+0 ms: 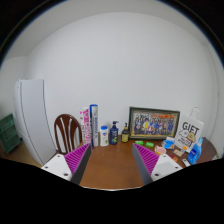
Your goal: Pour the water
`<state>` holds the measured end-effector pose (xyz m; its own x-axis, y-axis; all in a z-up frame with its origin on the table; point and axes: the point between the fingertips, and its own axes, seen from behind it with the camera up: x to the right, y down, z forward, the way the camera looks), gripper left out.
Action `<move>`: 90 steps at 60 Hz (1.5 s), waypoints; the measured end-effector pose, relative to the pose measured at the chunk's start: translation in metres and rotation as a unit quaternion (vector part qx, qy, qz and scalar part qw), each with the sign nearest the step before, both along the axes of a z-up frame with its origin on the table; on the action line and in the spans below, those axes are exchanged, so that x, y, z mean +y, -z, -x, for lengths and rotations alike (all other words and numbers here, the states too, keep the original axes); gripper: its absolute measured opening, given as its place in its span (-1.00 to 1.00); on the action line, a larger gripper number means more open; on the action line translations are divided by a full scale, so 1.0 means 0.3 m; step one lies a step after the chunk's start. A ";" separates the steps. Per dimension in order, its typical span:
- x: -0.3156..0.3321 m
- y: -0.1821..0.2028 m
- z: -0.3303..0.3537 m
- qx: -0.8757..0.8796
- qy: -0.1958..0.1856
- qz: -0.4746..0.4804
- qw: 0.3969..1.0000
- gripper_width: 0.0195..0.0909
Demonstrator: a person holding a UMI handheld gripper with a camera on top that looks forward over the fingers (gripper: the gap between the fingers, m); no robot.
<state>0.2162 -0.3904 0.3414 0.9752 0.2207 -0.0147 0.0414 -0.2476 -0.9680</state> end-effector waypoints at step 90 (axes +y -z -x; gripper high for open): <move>0.722 1.157 -1.021 -0.016 0.123 0.072 0.990 -0.85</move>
